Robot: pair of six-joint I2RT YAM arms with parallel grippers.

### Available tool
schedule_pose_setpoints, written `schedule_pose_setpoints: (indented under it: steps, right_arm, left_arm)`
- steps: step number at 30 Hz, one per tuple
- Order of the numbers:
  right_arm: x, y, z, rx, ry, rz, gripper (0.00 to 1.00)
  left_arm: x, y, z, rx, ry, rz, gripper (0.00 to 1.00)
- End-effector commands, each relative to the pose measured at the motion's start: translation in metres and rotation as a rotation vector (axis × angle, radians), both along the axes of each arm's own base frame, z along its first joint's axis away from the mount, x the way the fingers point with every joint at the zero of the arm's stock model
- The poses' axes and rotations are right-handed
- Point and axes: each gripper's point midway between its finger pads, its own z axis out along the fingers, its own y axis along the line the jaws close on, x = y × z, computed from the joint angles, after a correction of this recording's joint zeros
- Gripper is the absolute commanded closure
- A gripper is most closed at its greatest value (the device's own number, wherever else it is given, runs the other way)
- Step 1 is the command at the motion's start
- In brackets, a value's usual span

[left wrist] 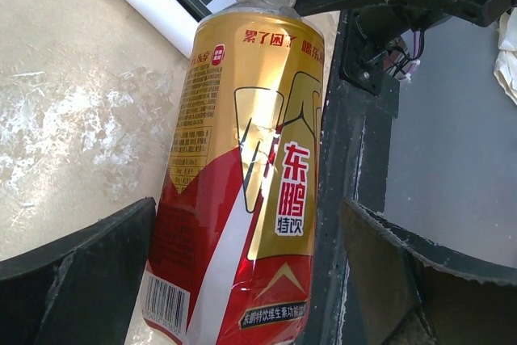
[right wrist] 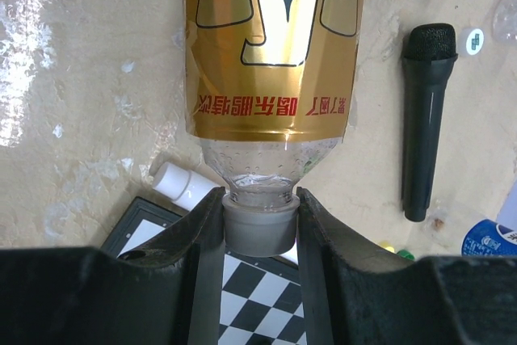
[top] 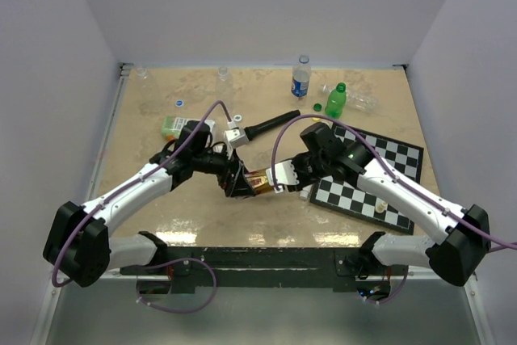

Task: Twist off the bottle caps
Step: Pick up the plastic bottle from the corner of the board, then unscrew the bottle cap from the plastic bottle.

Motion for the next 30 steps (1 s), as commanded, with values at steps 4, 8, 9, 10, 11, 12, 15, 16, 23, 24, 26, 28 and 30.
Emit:
schedule_pose_setpoints:
  steps: [4, 8, 9, 10, 11, 12, 15, 16, 23, 24, 26, 28, 30]
  right_arm:
    - [0.009, 0.012, 0.026, 0.051, -0.049, 0.023, 0.94]
    - [0.01, 0.013, 0.029, 0.055, -0.05, 0.025, 0.94]
    - [0.011, 0.014, 0.029, 0.056, -0.048, 0.024, 0.94]
    - [0.011, 0.015, 0.031, 0.059, -0.05, 0.025, 0.94]
    - [0.01, 0.015, 0.031, 0.061, -0.048, 0.027, 0.94]
    - [0.01, 0.016, 0.032, 0.063, -0.048, 0.029, 0.94]
    - [0.005, 0.02, 0.035, 0.084, -0.035, 0.056, 0.94]
    - [0.002, 0.022, 0.035, 0.09, -0.028, 0.073, 0.94]
    - [-0.019, 0.041, 0.018, 0.039, -0.052, 0.153, 0.94]
    - [-0.017, 0.043, 0.02, 0.042, -0.076, 0.141, 0.94]
    - [-0.01, 0.048, 0.032, 0.07, -0.129, 0.127, 0.94]
    - [-0.004, 0.048, 0.045, 0.079, -0.186, 0.132, 0.94]
    - [0.0, 0.048, 0.056, 0.083, -0.223, 0.131, 0.95]
  left_arm:
    - [-0.011, -0.009, 0.003, -0.023, -0.007, -0.078, 0.01]
    - [-0.015, -0.01, -0.001, -0.015, 0.006, -0.089, 0.02]
    - [-0.016, -0.011, -0.002, -0.014, 0.009, -0.092, 0.02]
    - [-0.018, -0.012, -0.002, -0.013, 0.009, -0.1, 0.02]
    - [-0.02, -0.012, -0.002, -0.012, 0.009, -0.102, 0.02]
    - [-0.02, -0.013, -0.003, -0.012, 0.009, -0.107, 0.02]
    - [-0.024, -0.015, -0.002, -0.023, 0.013, -0.131, 0.03]
    - [-0.024, -0.016, -0.002, -0.021, 0.012, -0.132, 0.03]
    - [-0.023, -0.017, -0.007, -0.001, 0.048, -0.132, 0.02]
    - [-0.027, -0.019, -0.007, -0.008, 0.067, -0.15, 0.02]
    - [-0.035, -0.021, -0.004, -0.024, 0.08, -0.181, 0.02]
    - [-0.044, -0.021, -0.001, -0.048, 0.096, -0.221, 0.05]
    - [-0.048, -0.022, 0.004, -0.07, 0.101, -0.245, 0.14]
